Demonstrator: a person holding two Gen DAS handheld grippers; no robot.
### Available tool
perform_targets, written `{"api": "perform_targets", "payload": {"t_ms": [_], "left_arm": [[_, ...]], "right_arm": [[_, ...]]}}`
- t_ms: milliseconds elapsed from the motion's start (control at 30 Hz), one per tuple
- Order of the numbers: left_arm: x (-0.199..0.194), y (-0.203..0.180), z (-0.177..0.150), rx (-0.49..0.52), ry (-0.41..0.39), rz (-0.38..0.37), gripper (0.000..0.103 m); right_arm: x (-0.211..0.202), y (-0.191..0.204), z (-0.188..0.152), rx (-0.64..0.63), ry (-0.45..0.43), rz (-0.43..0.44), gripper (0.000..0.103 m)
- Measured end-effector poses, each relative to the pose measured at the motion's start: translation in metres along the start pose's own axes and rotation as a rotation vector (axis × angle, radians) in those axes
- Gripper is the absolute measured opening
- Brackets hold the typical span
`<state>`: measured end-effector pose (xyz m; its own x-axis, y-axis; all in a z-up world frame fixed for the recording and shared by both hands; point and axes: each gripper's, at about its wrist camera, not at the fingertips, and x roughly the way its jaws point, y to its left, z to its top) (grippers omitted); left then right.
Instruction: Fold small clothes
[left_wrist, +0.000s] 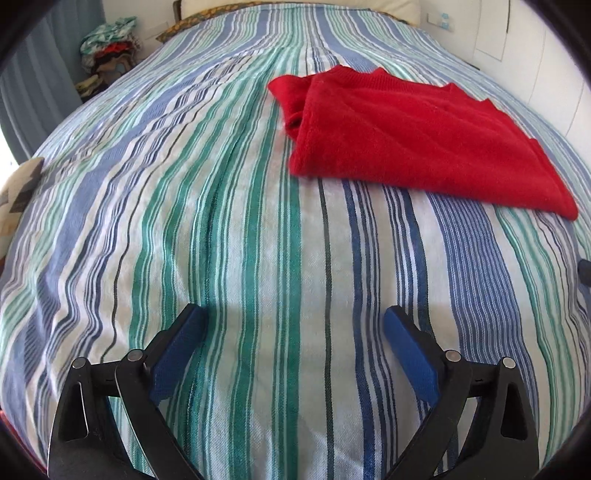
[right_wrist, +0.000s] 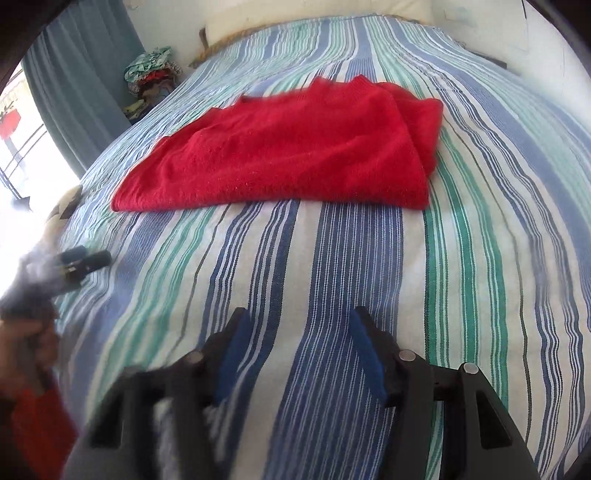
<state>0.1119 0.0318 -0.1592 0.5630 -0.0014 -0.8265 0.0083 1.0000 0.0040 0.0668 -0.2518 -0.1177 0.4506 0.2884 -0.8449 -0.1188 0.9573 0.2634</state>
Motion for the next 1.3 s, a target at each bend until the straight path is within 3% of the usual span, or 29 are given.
{"api": "perform_targets", "payload": {"t_ms": [67, 167, 267, 333, 433, 533, 567, 600, 633, 733, 933, 1100, 1200, 1300], "left_arm": [[-0.003, 0.004, -0.004, -0.017, -0.036, -0.036, 0.101], [0.0, -0.001, -0.003, 0.004, -0.033, -0.019, 0.102], [0.0, -0.004, -0.006, 0.017, -0.053, -0.007, 0.102], [0.0, -0.003, -0.007, 0.013, -0.055, -0.013, 0.102], [-0.001, -0.001, -0.007, 0.008, -0.06, -0.025, 0.102], [-0.001, -0.001, -0.008, 0.008, -0.065, -0.025, 0.102], [-0.001, -0.001, -0.008, 0.008, -0.065, -0.025, 0.102], [-0.001, -0.001, -0.008, 0.008, -0.064, -0.025, 0.102], [-0.001, -0.001, -0.008, 0.008, -0.063, -0.026, 0.102], [0.0, -0.001, -0.008, 0.006, -0.059, -0.03, 0.103], [0.003, -0.002, -0.005, 0.011, -0.048, -0.018, 0.103], [0.003, -0.001, -0.005, 0.011, -0.048, -0.021, 0.103], [0.003, -0.001, -0.005, 0.01, -0.048, -0.022, 0.103], [0.003, -0.001, -0.005, 0.01, -0.048, -0.022, 0.103]], "right_arm": [[-0.008, -0.013, 0.018, 0.042, -0.003, 0.021, 0.057], [-0.022, -0.041, 0.058, 0.109, -0.059, 0.011, 0.057], [-0.018, -0.074, 0.1, 0.201, -0.094, -0.003, 0.07], [-0.005, -0.095, 0.12, 0.267, -0.09, -0.007, 0.07], [0.018, -0.113, 0.134, 0.353, -0.086, 0.025, 0.07], [0.05, -0.12, 0.134, 0.413, -0.021, 0.076, 0.069], [0.055, -0.118, 0.133, 0.405, -0.024, 0.09, 0.054], [0.058, -0.116, 0.133, 0.396, -0.027, 0.099, 0.016], [0.06, -0.117, 0.132, 0.42, -0.02, 0.111, 0.009], [0.052, -0.112, 0.136, 0.449, -0.033, 0.107, 0.009], [0.013, -0.036, 0.188, 0.326, -0.079, 0.206, 0.009], [0.033, 0.069, 0.23, 0.173, -0.043, 0.247, 0.009], [0.069, 0.133, 0.239, 0.066, 0.003, 0.201, 0.009], [0.11, 0.19, 0.233, -0.046, 0.06, 0.088, 0.009]]}}
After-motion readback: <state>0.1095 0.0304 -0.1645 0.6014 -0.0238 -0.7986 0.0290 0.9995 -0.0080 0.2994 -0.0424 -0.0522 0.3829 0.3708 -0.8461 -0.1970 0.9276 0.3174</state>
